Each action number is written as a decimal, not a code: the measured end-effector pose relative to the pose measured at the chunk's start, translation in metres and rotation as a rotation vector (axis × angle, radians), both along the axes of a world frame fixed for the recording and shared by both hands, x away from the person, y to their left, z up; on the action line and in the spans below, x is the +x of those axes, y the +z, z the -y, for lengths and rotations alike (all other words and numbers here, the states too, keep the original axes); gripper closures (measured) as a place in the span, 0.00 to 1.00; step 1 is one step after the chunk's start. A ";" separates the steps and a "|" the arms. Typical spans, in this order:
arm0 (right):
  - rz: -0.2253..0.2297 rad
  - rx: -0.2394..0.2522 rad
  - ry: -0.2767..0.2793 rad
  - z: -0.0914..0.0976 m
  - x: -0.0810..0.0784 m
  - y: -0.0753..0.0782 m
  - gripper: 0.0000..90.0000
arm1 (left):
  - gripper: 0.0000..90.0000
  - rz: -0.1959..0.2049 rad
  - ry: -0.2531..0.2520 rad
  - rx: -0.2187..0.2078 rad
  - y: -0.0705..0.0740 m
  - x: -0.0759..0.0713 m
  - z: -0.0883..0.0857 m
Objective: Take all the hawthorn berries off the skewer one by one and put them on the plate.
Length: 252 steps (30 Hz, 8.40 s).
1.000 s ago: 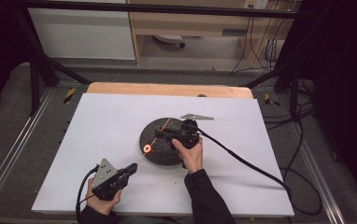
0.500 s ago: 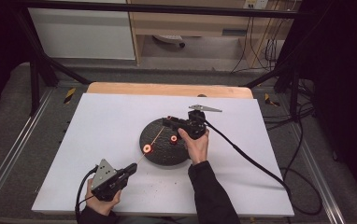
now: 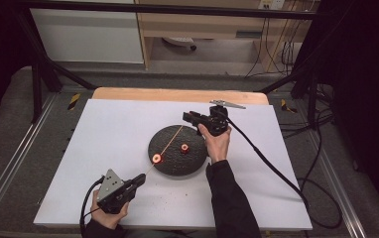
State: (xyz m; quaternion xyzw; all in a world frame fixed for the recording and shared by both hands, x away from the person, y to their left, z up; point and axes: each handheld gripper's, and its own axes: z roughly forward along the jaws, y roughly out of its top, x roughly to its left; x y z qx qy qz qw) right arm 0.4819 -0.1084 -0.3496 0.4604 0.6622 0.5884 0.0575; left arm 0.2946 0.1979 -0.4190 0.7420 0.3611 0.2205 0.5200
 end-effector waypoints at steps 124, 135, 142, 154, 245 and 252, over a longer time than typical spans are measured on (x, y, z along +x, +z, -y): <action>-0.057 -0.037 0.342 -0.073 -0.076 -0.055 0.67 | 0.98 -0.011 0.016 0.015 -0.002 0.003 0.001; -0.031 -0.051 0.283 -0.063 -0.067 -0.041 0.67 | 0.98 -0.001 0.017 0.007 0.000 0.002 0.000; -0.019 -0.064 0.239 -0.054 -0.053 -0.030 0.67 | 0.98 0.004 0.018 0.004 0.000 0.001 -0.001; -0.012 -0.077 0.175 -0.037 -0.030 -0.015 0.67 | 0.98 0.008 0.020 0.000 0.001 0.001 -0.001; 0.000 -0.338 0.096 0.021 -0.041 -0.067 0.17 | 0.98 -0.025 0.028 0.004 -0.002 0.006 -0.003; 0.035 -0.395 0.101 0.039 -0.062 -0.072 0.06 | 0.98 -0.033 0.026 0.010 -0.002 0.007 -0.002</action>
